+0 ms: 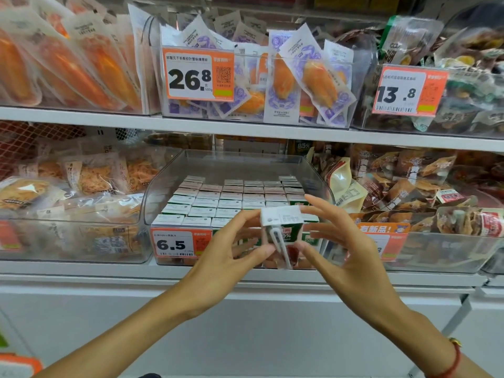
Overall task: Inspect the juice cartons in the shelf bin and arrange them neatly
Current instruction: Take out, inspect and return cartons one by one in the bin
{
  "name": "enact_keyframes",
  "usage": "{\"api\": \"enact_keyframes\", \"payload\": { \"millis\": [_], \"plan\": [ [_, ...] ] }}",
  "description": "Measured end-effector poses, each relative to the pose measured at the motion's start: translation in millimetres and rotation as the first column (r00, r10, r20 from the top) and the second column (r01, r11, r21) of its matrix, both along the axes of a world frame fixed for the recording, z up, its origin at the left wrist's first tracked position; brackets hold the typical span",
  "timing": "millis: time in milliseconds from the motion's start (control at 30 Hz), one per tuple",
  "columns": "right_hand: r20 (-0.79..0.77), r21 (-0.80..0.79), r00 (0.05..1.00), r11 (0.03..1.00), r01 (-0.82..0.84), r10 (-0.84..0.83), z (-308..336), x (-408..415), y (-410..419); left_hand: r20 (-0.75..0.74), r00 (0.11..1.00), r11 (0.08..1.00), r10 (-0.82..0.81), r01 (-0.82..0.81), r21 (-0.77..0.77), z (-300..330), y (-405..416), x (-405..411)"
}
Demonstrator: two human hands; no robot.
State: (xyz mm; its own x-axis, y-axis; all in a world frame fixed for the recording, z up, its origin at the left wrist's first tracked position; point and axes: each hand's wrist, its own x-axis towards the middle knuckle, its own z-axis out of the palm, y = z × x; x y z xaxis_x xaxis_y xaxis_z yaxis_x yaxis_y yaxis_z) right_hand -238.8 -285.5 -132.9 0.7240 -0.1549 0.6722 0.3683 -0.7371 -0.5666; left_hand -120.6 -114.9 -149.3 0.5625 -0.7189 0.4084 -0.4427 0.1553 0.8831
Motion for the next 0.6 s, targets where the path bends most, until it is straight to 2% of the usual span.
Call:
{"api": "enact_keyframes", "payload": {
  "millis": [67, 133, 233, 333, 433, 600],
  "plan": [
    [-0.036, -0.077, 0.999, 0.997, 0.006, -0.009, -2, 0, -1, -0.108, 0.994, 1.0, 0.014, -0.014, 0.0, -1, -2, 0],
    [-0.139, -0.081, 0.99, 0.996, -0.031, 0.02, -5, 1, -1, -0.245, 0.969, 1.0, 0.009, -0.009, 0.002, -3, -2, 2],
    [-0.247, 0.14, 0.961, 0.986, -0.094, 0.127, -6, 4, 4, -0.473, 0.878, 0.997, -0.077, 0.07, -0.031, -3, -1, 2],
    [-0.24, 0.359, 0.95, 0.927, -0.106, 0.202, -5, 8, 9, -0.604, 0.797, 1.0, -0.024, 0.023, -0.009, 1, -3, 1],
    [-0.223, 0.478, 0.963, 0.878, -0.029, 0.153, -4, 12, 12, -0.675, 0.735, 0.996, 0.065, -0.009, 0.086, 2, -5, 2],
    [-0.416, 0.616, 0.904, 0.762, 0.199, 0.1, -5, 18, 20, -0.69, 0.708, 0.977, 0.152, -0.002, 0.212, -2, -3, 1]
  ]
}}
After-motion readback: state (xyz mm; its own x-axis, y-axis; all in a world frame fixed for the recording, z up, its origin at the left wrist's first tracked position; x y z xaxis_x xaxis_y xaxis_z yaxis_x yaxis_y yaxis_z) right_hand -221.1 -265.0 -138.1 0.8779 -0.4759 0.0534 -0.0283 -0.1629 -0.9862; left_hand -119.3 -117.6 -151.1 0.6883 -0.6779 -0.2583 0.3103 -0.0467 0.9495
